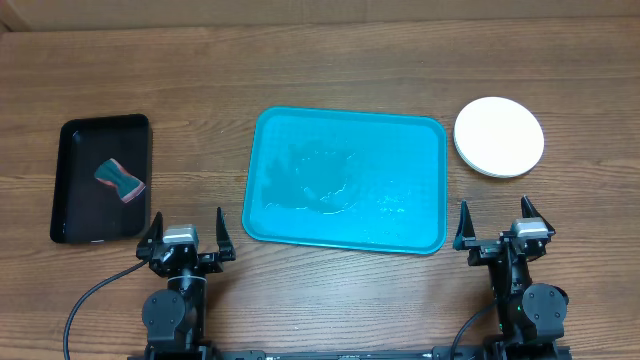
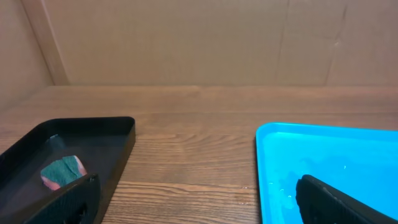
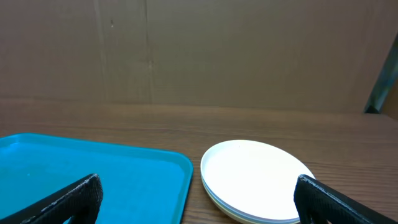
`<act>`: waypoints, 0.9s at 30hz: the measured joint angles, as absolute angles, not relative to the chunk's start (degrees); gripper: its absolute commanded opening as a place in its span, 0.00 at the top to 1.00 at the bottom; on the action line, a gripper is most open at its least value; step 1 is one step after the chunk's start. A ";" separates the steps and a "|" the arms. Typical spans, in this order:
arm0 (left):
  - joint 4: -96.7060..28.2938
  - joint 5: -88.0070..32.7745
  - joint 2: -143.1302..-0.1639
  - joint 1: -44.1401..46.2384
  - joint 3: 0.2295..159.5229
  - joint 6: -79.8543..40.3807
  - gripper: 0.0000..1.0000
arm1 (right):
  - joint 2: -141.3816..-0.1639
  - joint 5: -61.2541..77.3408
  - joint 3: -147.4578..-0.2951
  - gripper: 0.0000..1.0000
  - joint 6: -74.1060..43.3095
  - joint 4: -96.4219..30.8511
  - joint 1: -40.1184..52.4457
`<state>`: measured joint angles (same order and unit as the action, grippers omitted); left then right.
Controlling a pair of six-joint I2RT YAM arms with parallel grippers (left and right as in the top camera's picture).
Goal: Clean dirty plates on tray and stack at the side
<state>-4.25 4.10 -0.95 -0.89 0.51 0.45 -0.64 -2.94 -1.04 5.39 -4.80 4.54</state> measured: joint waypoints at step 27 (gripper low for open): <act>-4.25 4.10 -0.95 -0.89 0.51 0.45 0.00 | -0.62 -2.76 -1.04 0.00 3.66 -4.80 4.54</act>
<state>-4.25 4.10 -0.95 -0.89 0.51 0.45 -0.62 -2.76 -1.04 3.66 -4.80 4.54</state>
